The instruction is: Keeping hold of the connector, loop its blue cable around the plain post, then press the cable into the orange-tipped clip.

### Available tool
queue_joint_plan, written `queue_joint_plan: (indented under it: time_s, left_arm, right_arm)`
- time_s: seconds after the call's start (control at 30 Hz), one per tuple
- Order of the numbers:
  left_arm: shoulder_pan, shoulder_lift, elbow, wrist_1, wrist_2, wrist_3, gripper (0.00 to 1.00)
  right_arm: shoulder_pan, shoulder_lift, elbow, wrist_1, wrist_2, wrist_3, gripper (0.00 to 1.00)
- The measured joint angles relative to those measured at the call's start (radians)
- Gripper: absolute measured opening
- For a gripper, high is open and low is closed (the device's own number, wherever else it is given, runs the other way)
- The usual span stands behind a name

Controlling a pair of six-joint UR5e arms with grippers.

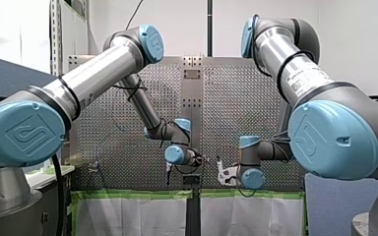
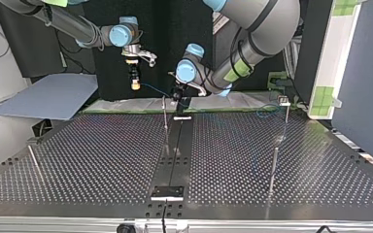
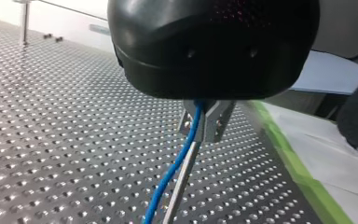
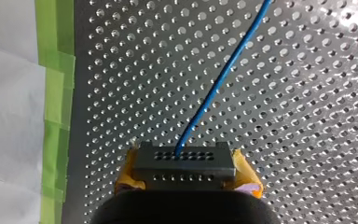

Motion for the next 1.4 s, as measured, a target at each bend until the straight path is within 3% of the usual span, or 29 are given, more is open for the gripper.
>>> queue_joint_plan:
  time_s: [0.27, 0.8, 1.4]
  left_arm:
    - [0.007, 0.000, 0.001, 0.009, -0.002, -0.021, 0.00]
    - [0.014, -0.012, 0.004, 0.007, 0.012, -0.043, 0.00]
    - [0.021, -0.029, 0.008, 0.021, 0.026, -0.066, 0.00]
  right_arm:
    - [-0.006, 0.046, -0.023, 0.006, 0.003, 0.000, 0.00]
    - [-0.008, 0.050, -0.079, 0.039, -0.001, -0.017, 0.00]
    - [-0.045, 0.053, -0.090, 0.046, -0.002, -0.046, 0.00]
